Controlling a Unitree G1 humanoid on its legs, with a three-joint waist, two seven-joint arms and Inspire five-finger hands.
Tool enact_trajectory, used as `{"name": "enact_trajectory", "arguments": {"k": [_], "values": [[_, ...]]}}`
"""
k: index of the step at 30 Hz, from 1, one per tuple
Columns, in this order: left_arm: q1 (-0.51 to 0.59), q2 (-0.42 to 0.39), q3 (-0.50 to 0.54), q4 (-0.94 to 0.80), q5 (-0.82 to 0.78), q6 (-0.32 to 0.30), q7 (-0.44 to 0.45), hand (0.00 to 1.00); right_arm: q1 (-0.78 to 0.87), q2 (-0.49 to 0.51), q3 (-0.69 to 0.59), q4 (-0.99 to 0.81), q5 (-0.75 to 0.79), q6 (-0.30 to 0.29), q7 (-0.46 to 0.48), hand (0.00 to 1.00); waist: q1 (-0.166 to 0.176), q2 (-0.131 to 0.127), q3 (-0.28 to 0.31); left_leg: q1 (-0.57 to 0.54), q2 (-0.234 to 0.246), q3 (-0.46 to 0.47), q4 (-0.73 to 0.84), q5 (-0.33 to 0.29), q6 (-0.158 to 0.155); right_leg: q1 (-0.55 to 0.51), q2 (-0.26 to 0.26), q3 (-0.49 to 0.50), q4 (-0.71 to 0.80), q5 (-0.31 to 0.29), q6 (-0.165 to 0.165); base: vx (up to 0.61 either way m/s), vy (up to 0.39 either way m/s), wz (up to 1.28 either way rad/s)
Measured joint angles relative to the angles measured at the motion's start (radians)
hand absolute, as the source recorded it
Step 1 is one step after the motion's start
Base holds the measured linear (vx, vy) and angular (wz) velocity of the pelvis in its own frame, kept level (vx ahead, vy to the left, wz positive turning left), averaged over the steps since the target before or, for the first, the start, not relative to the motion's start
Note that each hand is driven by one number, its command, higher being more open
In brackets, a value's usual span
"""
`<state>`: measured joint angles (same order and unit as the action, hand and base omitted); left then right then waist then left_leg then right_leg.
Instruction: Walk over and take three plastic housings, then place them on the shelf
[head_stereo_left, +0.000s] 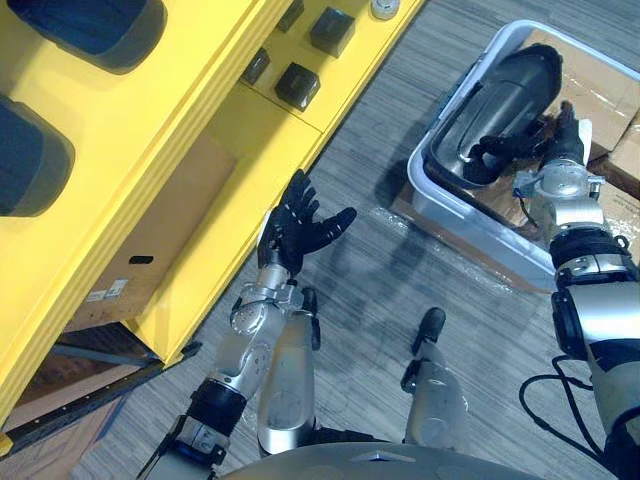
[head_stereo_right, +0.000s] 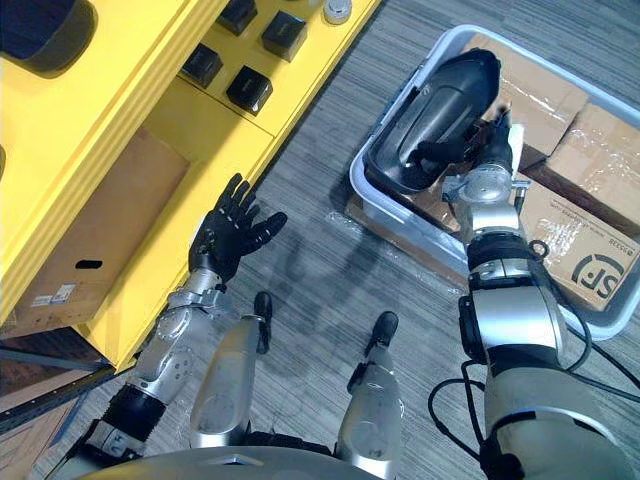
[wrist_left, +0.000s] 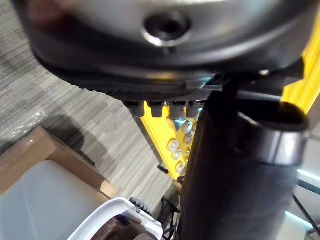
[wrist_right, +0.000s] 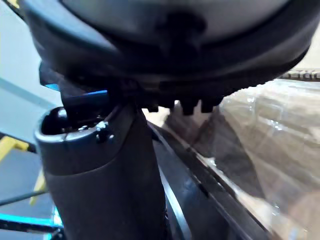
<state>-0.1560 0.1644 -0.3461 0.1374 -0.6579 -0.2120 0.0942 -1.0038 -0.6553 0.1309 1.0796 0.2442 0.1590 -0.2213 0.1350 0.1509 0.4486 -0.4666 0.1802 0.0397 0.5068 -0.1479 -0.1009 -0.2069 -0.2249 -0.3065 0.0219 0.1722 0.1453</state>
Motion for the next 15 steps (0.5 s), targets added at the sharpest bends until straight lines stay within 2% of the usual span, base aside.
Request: {"name": "enact_trajectory", "arguments": {"k": [6, 10, 13, 15], "values": [[0.000, 0.002, 0.001, 0.017, -0.003, 0.000, -0.002, 1.00, -0.042, -0.052, 0.034, 0.026, -0.114, 0.108, 0.097, 0.00, -0.001, 0.005, 0.002, 0.002, 0.005, -0.002, 0.010, 0.000, 0.001, 0.003, 0.002, -0.003, 0.013, -0.003, -0.004, -0.06, 0.015, -0.01], [0.006, 0.003, -0.002, 0.018, -0.003, 0.000, -0.003, 1.00, -0.079, -0.054, 0.037, 0.057, -0.230, 0.149, 0.102, 0.00, 0.001, 0.006, 0.002, 0.010, 0.006, -0.001, 0.002, 0.007, 0.001, 0.005, 0.003, -0.004, 0.017, -0.007, -0.010, -0.05, 0.006, 0.01], [0.009, 0.007, -0.002, 0.024, -0.003, 0.000, -0.002, 1.00, -0.093, -0.056, 0.036, 0.066, -0.237, 0.173, 0.095, 0.00, 0.004, 0.006, 0.002, 0.025, 0.006, 0.000, -0.011, 0.014, -0.001, 0.015, 0.003, -0.006, 0.018, -0.011, -0.015, 0.00, 0.000, 0.00], [0.008, 0.012, -0.003, 0.024, -0.003, 0.000, 0.001, 1.00, -0.106, -0.051, 0.038, 0.084, -0.237, 0.216, 0.070, 0.00, 0.008, 0.006, 0.002, 0.038, 0.007, 0.003, -0.026, 0.019, -0.004, 0.017, 0.004, -0.006, 0.018, -0.013, -0.019, 0.04, -0.006, 0.00]]}}
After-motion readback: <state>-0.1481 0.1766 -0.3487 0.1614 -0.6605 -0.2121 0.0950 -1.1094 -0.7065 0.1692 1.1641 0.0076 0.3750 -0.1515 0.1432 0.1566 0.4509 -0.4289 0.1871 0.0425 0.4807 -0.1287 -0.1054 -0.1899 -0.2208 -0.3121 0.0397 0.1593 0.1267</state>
